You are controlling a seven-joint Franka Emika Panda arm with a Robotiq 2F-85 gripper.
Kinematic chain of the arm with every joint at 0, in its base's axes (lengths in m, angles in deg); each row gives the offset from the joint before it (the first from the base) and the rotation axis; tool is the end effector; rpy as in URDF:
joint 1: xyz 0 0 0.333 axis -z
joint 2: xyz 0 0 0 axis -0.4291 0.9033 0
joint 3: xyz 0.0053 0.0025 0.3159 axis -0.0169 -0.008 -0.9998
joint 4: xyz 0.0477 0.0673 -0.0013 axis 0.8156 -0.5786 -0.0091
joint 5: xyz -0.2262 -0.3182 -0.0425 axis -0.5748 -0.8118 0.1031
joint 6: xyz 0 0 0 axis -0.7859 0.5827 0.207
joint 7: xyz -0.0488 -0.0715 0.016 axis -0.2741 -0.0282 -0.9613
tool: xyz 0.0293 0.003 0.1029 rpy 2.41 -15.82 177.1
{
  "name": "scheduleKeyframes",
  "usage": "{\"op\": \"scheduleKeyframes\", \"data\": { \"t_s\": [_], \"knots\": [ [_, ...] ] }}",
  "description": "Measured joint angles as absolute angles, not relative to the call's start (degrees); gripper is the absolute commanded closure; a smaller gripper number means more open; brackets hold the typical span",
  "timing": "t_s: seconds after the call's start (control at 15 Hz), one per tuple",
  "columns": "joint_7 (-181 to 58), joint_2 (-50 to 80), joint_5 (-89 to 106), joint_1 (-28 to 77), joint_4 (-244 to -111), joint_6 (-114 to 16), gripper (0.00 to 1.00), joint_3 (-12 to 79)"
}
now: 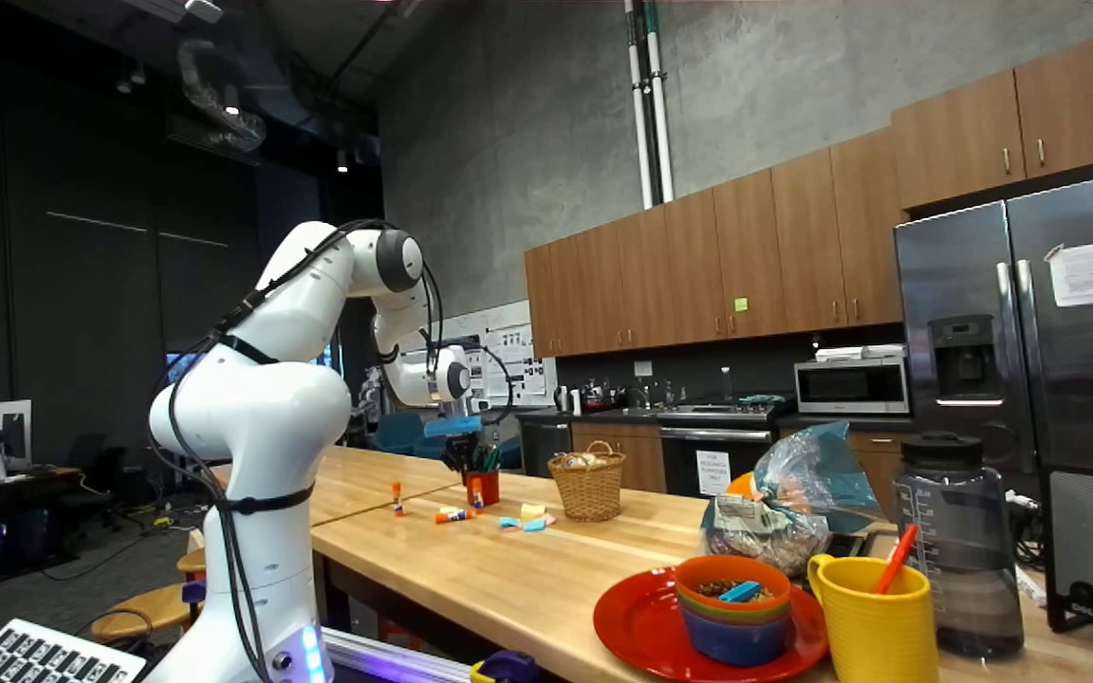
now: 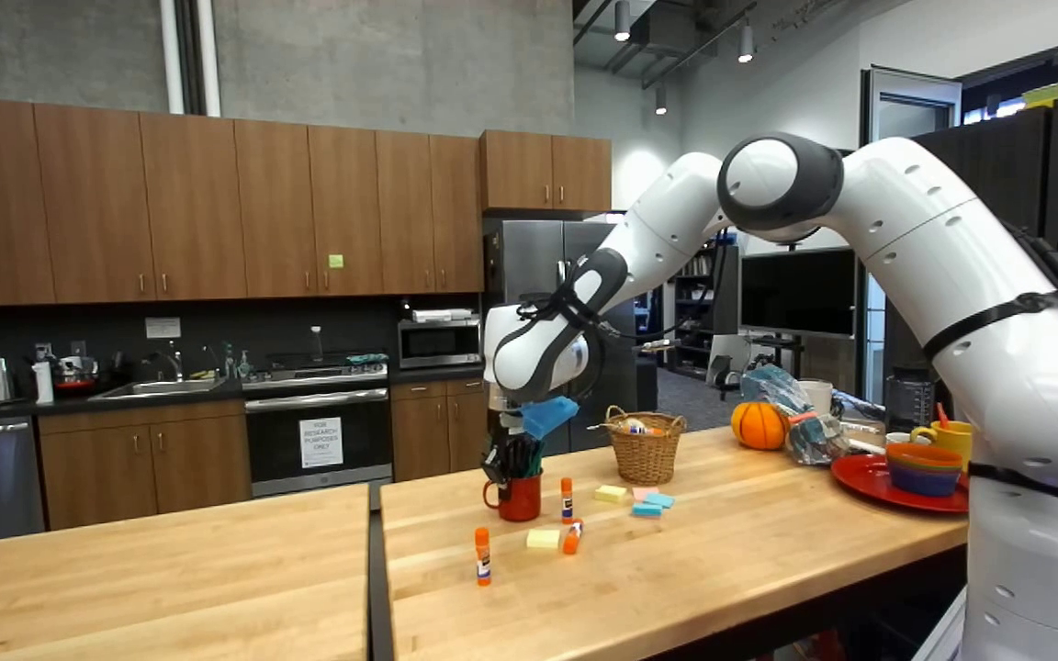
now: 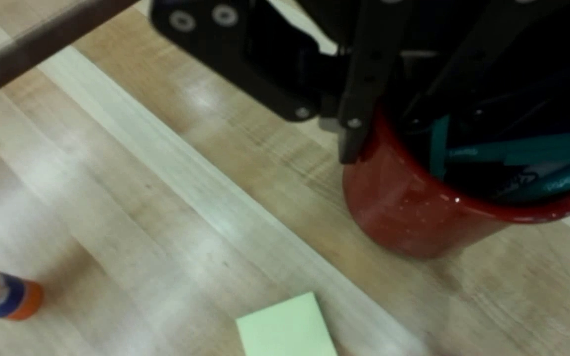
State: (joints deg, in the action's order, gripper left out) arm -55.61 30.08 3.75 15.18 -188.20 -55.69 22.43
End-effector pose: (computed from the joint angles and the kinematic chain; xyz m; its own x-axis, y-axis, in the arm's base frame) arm 0.6391 0.1890 0.2577 0.9123 0.3917 0.1197 0.3899 -0.9200 0.0388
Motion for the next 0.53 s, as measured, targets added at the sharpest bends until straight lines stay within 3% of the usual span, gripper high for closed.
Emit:
{"op": "scheduleKeyframes", "data": {
  "t_s": [0.53],
  "knots": [
    [-55.6, 30.2, 15.2, 16.6, -188.2, -59.6, 0.98, 20.4]
  ]
}}
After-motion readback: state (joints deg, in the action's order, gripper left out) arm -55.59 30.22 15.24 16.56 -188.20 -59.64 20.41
